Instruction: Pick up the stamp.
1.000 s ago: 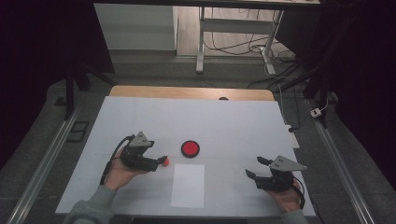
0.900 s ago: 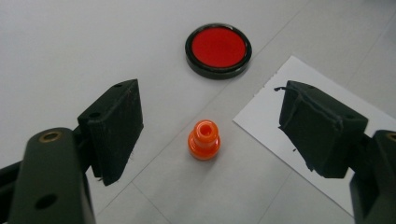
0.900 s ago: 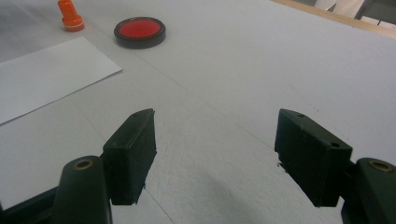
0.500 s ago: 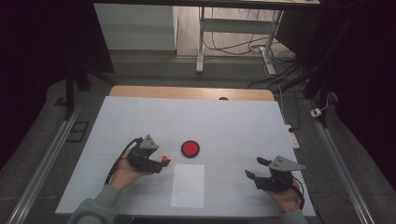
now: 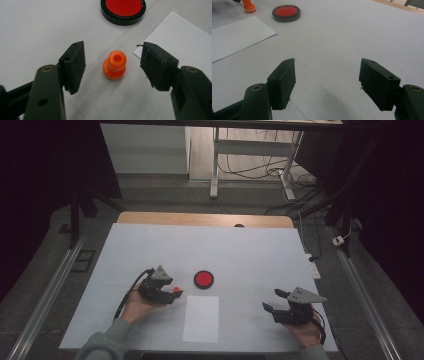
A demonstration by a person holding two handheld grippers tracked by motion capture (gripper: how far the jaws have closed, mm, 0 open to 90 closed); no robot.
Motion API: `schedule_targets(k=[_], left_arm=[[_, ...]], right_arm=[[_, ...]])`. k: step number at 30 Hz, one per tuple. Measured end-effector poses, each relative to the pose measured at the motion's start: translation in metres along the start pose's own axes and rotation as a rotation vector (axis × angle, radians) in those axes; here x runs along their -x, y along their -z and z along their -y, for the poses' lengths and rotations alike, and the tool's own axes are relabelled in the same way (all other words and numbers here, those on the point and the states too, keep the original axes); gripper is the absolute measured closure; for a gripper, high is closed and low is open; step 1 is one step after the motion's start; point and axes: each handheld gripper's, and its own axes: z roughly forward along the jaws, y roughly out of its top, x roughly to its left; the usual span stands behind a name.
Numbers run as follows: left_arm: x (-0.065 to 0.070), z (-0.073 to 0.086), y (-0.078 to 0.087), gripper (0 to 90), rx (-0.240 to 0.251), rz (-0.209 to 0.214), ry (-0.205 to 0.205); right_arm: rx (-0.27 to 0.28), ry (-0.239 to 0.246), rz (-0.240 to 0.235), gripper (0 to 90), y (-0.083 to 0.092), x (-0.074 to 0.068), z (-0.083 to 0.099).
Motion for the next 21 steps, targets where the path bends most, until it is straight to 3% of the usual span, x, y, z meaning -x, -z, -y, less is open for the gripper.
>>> schedule_targets(k=[21], left_arm=[[0.0028, 0.0015, -0.0084, 63.2, -0.018, -0.006, -0.023]], right_arm=[[-0.008, -0.006, 0.0, 29.1, 0.0003, 0.0019, 0.0016]])
